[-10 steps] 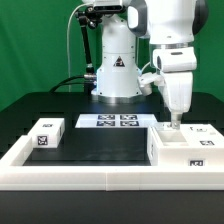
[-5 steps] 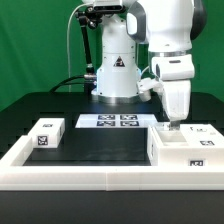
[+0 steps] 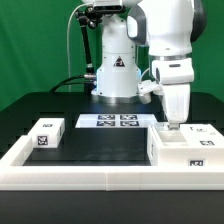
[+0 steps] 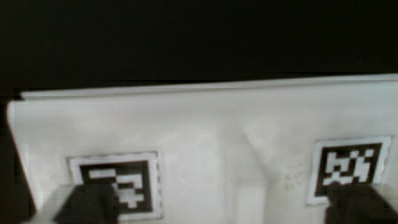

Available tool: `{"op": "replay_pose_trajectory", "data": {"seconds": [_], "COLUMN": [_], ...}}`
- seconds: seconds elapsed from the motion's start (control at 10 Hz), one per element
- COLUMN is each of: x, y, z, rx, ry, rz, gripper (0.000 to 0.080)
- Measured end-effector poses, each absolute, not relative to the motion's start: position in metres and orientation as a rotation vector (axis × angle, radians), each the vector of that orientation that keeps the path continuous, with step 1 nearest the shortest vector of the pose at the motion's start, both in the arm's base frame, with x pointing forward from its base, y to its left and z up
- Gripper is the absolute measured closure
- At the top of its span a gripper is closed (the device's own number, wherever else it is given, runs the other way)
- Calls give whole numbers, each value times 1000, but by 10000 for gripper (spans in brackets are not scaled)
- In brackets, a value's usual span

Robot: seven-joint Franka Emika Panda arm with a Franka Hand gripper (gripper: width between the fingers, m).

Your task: Assemble cabinet

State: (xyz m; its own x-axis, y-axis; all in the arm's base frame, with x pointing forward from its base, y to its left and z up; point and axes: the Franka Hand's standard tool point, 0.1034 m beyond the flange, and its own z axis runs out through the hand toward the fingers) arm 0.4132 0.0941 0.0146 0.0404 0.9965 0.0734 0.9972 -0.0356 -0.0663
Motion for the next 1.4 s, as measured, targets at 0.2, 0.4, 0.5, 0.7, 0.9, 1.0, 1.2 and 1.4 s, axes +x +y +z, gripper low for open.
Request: {"op": "replay_pose_trajectory", "data": {"seconds": [0.2,0.4,0.5,0.7,0.9,1.0,1.2,1.4], "x": [412,411,414,414,414,414,416,416], "y": [94,94,94,94,94,94,93,88], "z": [13,11,13,13,13,13,22,36], "rx": [-2190,-2190,-2195,-2195,-2195,-2195,-2216,-2223], "ry": [-2108,-2103,-2107,-2107,-2107,-2107,-2103,-2113], "rz": [-7,-5,-20,-21,-21,-21,-16,10], "gripper": [461,725,725,729,729,729,729,729]}}
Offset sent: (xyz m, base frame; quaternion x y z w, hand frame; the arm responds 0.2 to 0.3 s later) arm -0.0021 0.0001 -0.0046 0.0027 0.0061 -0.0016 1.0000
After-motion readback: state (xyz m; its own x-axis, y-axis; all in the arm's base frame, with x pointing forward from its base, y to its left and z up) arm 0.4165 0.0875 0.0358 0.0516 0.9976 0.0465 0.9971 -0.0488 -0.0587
